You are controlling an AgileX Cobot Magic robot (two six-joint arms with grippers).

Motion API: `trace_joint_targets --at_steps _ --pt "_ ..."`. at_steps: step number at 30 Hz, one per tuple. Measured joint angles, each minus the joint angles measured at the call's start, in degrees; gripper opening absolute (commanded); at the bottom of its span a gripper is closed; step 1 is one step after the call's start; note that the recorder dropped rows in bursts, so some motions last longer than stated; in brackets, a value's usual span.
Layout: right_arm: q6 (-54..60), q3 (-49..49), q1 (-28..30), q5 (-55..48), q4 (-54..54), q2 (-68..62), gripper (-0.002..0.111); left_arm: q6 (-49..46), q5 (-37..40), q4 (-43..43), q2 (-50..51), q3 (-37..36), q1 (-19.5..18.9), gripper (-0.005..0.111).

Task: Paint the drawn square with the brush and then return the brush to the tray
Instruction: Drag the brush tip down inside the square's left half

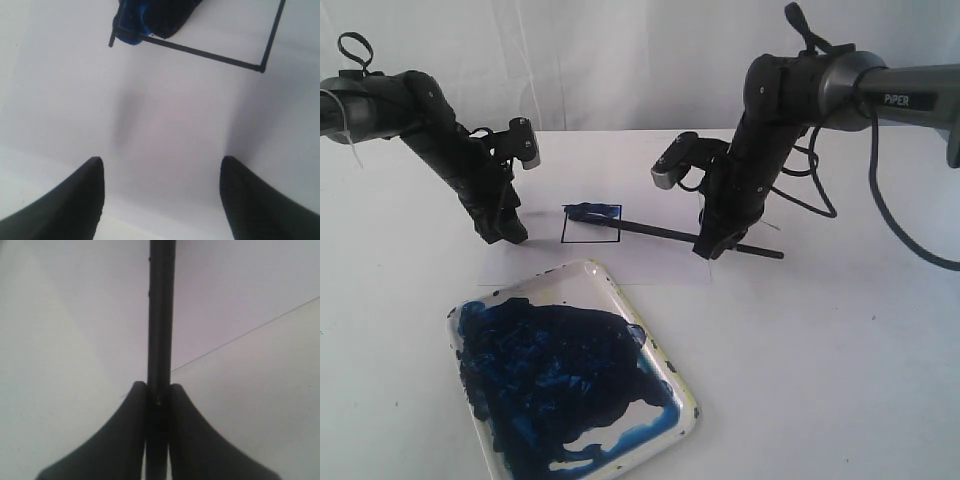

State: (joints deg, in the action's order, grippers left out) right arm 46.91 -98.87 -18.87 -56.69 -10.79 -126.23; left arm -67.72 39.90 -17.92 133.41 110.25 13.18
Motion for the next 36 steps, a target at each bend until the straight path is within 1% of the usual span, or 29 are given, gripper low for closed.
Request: trace_joint_targets --at_steps 6,12,28,32,36 --pt "2.98 0.00 0.00 -3.34 0.00 0.00 0.000 0.00 0.00 0.00 0.00 0.00 0.00 0.069" --pt "3.46 0.00 0.00 -3.93 0.00 0.00 0.000 0.00 0.00 0.00 0.00 0.00 0.00 0.069" --pt "2.05 0.00 0.00 6.51 0.34 -0.34 0.000 0.00 0.00 0.00 0.00 0.00 0.00 0.069" --pt "2.29 0.00 0.00 6.20 0.34 -0.81 0.000 0.00 0.00 0.00 0.00 0.00 0.00 0.069" --pt "3.49 0.00 0.00 3.06 0.34 -1.78 0.000 0.00 0.00 0.00 0.00 0.00 0.00 0.069"
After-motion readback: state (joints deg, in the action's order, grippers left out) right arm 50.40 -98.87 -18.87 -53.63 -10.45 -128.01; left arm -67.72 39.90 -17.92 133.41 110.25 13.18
